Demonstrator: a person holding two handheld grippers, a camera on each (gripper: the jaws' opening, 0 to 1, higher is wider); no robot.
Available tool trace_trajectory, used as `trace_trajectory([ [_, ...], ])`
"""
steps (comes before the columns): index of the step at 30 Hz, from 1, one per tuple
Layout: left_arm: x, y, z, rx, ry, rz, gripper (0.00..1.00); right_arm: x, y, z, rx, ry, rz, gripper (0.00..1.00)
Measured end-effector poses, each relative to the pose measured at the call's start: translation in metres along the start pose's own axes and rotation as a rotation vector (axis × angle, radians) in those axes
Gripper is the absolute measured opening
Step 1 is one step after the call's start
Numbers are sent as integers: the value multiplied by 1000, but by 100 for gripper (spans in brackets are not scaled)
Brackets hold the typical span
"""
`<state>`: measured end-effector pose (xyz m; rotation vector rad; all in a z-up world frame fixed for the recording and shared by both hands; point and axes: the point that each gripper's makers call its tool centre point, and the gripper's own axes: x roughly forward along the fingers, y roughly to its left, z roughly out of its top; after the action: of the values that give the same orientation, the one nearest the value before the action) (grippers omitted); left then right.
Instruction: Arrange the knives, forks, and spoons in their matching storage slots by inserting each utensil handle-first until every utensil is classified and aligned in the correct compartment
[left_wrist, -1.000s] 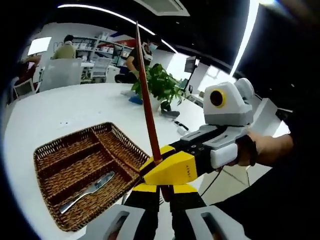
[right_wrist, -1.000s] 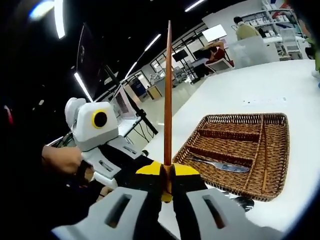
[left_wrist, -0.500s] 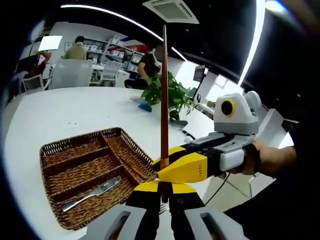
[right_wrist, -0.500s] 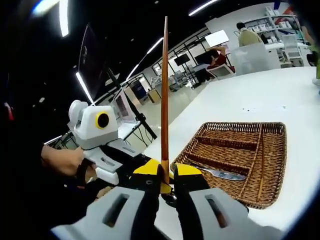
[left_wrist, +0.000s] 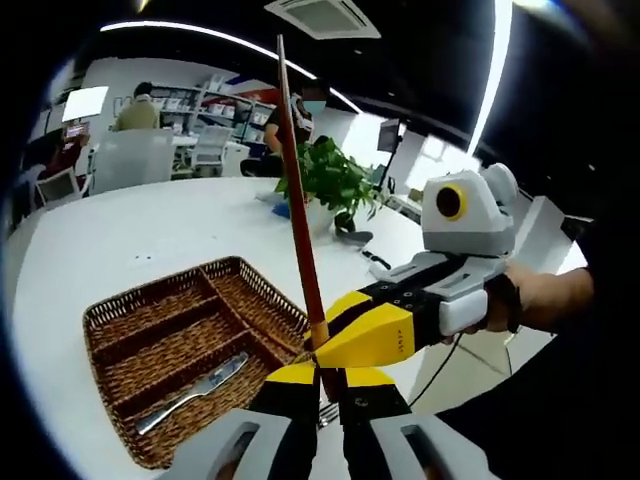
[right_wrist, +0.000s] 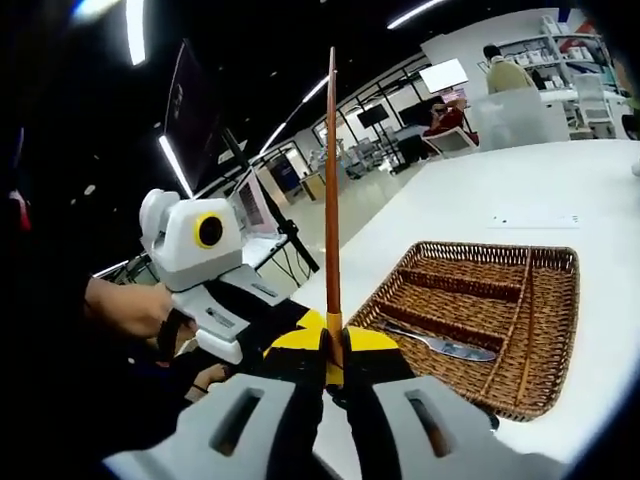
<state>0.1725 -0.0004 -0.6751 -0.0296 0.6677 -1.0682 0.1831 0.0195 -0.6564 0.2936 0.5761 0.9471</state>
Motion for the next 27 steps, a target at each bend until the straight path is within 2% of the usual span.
trace_trajectory([
  [6, -1, -2, 4, -5, -15, -21, 6, -4, 0, 6, 2, 2, -15, 2],
  [8, -3, -2, 7, 70, -27, -28, 6, -5, -1, 7, 14, 4, -22, 2],
  [10, -3, -2, 4, 164, -16, -15, 10, -3, -3, 1, 15, 46, -29, 2],
  [13, -4, 3, -6, 237, 29, 22, 18, -4, -6, -4, -23, 93, -61, 2],
  [15, -6, 4, -11, 233, 37, 27, 20, -7, -9, -4, -20, 106, -82, 2],
  [18, -15, 15, -19, 251, 60, 74, 21, -14, -20, -7, -12, 147, -136, 2],
  [19, -21, 19, -20, 241, 53, 90, 22, -19, -28, -10, -9, 167, -171, 2],
  [22, -38, 34, -19, 233, 26, 147, 30, -28, -42, -10, -2, 181, -217, 2],
  [27, -69, 62, -18, 210, -3, 193, 42, -44, -64, -14, 47, 205, -297, 2],
])
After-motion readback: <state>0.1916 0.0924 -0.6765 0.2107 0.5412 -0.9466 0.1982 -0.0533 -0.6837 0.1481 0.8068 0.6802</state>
